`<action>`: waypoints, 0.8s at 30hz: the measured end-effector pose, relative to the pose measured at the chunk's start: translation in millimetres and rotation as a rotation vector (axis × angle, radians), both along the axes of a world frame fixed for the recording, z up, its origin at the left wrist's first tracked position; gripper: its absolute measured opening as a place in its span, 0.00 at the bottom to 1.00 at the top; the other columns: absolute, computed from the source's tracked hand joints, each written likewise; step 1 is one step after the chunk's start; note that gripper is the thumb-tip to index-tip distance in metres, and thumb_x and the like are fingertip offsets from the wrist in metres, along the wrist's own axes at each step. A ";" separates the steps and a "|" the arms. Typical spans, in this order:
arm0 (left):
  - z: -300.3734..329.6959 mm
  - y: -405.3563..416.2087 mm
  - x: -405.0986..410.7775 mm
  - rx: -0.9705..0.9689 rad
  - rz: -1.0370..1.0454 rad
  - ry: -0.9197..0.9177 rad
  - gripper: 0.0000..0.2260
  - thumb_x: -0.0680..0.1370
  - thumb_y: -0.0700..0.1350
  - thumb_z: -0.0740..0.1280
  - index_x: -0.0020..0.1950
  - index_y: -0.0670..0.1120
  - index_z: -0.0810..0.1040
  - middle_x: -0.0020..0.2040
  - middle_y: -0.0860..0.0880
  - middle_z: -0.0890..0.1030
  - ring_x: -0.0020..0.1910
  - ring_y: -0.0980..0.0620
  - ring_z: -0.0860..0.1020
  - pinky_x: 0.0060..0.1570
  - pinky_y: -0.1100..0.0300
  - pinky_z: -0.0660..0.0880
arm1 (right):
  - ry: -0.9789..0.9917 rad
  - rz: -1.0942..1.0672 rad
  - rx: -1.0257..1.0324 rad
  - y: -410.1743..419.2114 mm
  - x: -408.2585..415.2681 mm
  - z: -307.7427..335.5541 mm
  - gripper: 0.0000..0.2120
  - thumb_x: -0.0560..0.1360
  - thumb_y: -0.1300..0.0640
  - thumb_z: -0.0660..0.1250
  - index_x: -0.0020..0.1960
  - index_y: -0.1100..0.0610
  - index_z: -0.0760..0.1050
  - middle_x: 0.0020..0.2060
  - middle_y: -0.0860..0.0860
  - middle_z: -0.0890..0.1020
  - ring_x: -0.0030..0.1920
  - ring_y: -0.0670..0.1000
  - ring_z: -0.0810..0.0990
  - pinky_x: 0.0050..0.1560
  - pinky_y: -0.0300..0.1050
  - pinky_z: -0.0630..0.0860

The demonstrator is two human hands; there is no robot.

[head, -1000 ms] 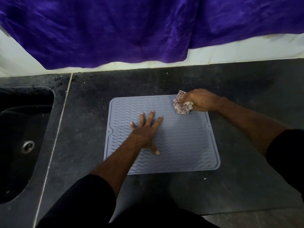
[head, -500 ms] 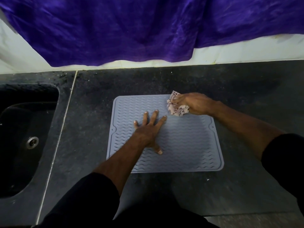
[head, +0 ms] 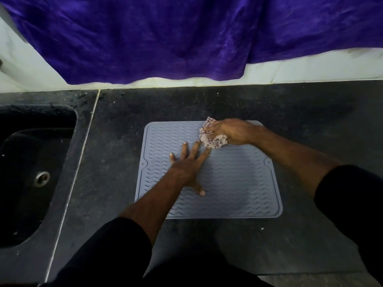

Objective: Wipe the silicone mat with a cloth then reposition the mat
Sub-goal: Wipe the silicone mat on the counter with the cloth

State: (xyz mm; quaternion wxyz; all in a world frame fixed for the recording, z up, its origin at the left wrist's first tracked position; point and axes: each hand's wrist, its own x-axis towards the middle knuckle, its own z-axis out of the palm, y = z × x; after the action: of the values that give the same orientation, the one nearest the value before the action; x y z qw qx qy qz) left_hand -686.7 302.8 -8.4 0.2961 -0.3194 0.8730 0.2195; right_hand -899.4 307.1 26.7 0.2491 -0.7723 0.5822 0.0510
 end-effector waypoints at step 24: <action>-8.4 -0.8 7.0 -0.014 0.011 0.069 0.62 0.61 0.60 0.78 0.75 0.57 0.32 0.74 0.49 0.27 0.73 0.39 0.29 0.67 0.28 0.40 | 0.134 -0.080 0.053 -5.3 -14.2 12.4 0.15 0.78 0.50 0.65 0.64 0.48 0.75 0.62 0.52 0.80 0.60 0.54 0.78 0.62 0.54 0.75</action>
State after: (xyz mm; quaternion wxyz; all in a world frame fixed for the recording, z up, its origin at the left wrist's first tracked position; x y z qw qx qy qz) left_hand -679.6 302.1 -16.7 0.2621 -0.3184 0.8825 0.2258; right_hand -913.6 301.8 39.2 0.2319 -0.7362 0.6265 0.1082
